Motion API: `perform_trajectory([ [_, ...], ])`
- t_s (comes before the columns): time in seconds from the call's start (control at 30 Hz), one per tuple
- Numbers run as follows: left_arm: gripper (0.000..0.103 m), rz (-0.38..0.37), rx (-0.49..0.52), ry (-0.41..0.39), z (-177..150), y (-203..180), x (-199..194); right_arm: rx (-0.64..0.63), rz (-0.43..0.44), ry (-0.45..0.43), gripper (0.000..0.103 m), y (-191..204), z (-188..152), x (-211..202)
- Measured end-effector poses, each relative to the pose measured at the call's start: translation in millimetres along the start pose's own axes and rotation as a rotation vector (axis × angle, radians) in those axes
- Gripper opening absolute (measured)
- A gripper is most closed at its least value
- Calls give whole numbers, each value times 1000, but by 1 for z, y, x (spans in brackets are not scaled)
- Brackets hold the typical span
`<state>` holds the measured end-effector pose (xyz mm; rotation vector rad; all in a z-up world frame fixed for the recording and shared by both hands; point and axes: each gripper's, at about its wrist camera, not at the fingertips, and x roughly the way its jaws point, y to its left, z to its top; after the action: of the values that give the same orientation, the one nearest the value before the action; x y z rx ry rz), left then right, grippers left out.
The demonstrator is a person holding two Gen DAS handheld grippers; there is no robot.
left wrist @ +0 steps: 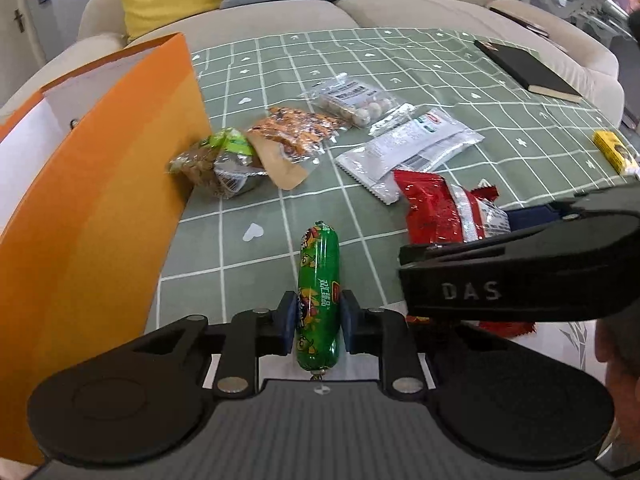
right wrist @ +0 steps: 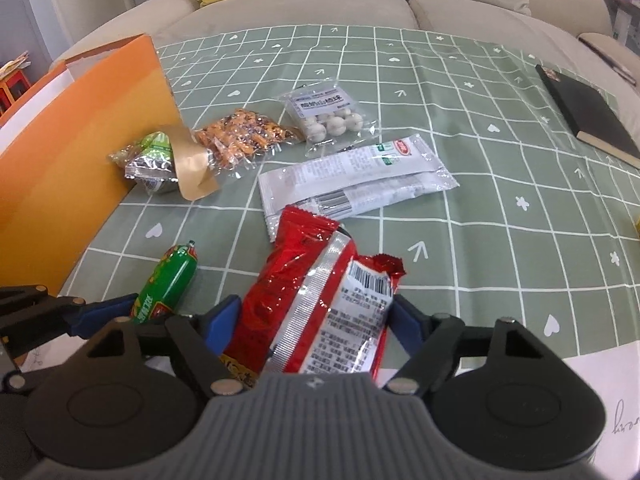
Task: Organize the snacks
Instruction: 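Close the left tool on the green sausage while the right tool grips the red chips bag, then carry the sausage and chips bag over the orange box and lower them inside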
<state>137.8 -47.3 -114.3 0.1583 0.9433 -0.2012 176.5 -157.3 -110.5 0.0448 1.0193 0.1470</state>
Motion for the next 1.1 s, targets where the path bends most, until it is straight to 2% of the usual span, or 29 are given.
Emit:
perform_trajectory([
  [0.27, 24, 2, -90, -2, -1, 14, -7, 18, 29, -4, 76, -3, 1, -9],
  [0.67, 24, -17, -167, -74, 9, 29, -39, 5, 86, -46, 76, -3, 2, -37],
  [1.1, 24, 14, -240, -181, 21, 61, -85, -59, 160, -170, 76, 19, 19, -83],
])
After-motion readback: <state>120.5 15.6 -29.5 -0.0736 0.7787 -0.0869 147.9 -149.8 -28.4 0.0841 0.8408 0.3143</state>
